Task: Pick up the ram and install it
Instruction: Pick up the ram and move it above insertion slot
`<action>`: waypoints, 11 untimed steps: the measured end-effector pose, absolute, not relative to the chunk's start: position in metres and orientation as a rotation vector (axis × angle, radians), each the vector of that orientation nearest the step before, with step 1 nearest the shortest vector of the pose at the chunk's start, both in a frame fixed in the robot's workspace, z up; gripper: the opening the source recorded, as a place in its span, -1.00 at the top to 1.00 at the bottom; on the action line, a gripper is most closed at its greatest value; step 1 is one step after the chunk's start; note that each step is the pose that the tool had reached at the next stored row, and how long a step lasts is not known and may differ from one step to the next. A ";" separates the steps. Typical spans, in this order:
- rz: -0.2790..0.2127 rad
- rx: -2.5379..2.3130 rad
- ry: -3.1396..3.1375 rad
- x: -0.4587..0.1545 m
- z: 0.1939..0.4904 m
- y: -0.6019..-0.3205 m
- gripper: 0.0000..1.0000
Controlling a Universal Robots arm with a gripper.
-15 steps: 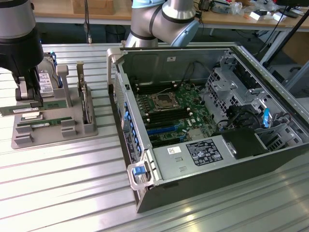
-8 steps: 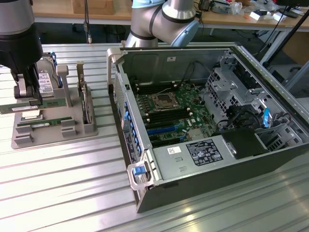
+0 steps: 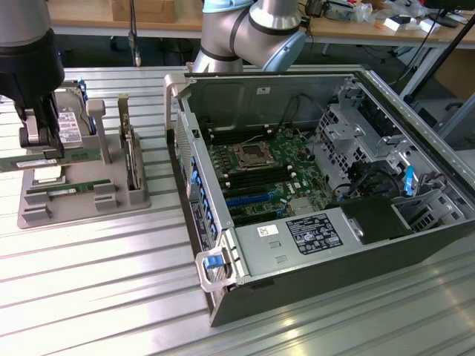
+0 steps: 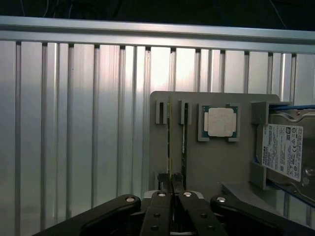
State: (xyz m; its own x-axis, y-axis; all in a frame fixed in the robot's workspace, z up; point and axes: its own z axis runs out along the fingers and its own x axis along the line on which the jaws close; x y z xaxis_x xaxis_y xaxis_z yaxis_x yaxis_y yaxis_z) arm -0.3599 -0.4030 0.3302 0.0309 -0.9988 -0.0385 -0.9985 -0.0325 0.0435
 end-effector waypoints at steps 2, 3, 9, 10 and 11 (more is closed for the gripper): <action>-0.092 2.253 -2.182 -0.360 0.334 -0.403 0.76; -0.092 2.253 -2.182 -0.360 0.335 -0.403 0.76; -0.095 2.254 -2.183 -0.360 0.343 -0.403 0.76; -0.095 2.254 -2.184 -0.360 0.345 -0.403 0.76; -0.096 2.255 -2.184 -0.360 0.346 -0.403 0.76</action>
State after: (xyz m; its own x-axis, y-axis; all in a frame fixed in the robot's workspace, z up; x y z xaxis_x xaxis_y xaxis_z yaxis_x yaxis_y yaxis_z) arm -0.3599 -0.4030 0.3463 0.0309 -0.9986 -0.0430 -0.9985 -0.0327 0.0432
